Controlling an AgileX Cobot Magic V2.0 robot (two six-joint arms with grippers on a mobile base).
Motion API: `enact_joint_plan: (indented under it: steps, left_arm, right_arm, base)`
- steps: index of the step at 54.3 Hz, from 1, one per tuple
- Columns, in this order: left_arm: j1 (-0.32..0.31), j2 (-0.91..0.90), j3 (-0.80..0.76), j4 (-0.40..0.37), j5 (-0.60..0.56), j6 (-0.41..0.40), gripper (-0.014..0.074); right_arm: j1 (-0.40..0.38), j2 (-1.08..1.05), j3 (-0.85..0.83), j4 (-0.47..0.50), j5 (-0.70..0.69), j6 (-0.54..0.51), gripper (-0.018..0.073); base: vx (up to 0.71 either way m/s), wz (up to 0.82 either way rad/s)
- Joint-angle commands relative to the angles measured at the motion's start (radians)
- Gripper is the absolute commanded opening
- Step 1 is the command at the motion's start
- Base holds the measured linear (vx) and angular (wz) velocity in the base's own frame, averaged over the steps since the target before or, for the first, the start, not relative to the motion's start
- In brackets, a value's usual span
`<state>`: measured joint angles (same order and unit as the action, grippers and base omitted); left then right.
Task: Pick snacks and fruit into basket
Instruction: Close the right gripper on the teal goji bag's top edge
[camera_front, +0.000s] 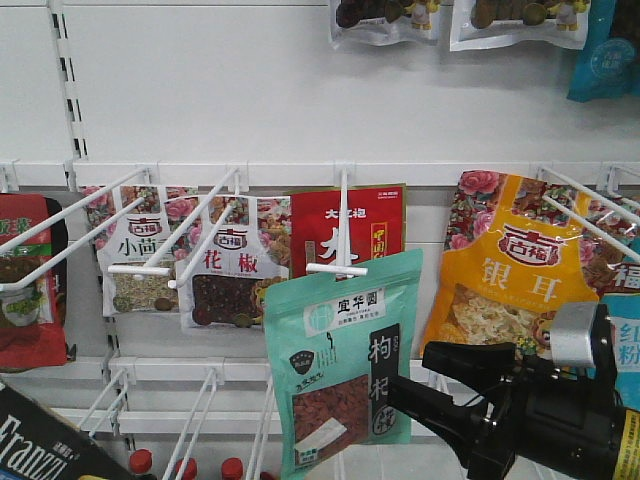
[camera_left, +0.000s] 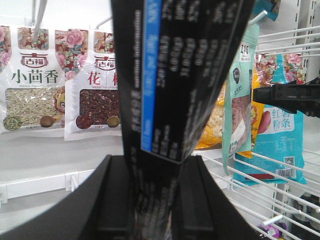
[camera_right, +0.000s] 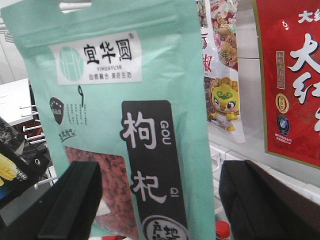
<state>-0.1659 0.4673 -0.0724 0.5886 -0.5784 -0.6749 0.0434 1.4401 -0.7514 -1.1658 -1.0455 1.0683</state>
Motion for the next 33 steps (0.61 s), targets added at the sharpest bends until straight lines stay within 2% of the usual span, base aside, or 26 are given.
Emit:
enact_joint_plan:
  steps: [1,16,17,33]
  left_arm:
    - [-0.005,-0.001,-0.027,-0.04,-0.081,-0.006,0.0]
    - [-0.005,-0.001,-0.027,-0.04,-0.081,-0.006,0.0]
    - [-0.005,-0.001,-0.027,-0.04,-0.081,-0.006,0.0]
    - [-0.005,-0.001,-0.027,-0.04,-0.081,-0.006,0.0]
  right_arm:
    - [-0.001,-0.026,-0.032,0.051,-0.035,-0.014,0.0541]
    - [-0.001,-0.026,-0.032,0.051,-0.034,-0.015,0.0541]
    - [-0.001,-0.026,-0.032,-0.005,-0.154,0.076,0.054]
    - [-0.001,-0.029,-0.032,0.023,-0.064,0.058,0.054]
  base:
    - [0.0,0.0]
    - [0.0,0.0]
    - [0.0,0.0]
    - [0.0,0.0]
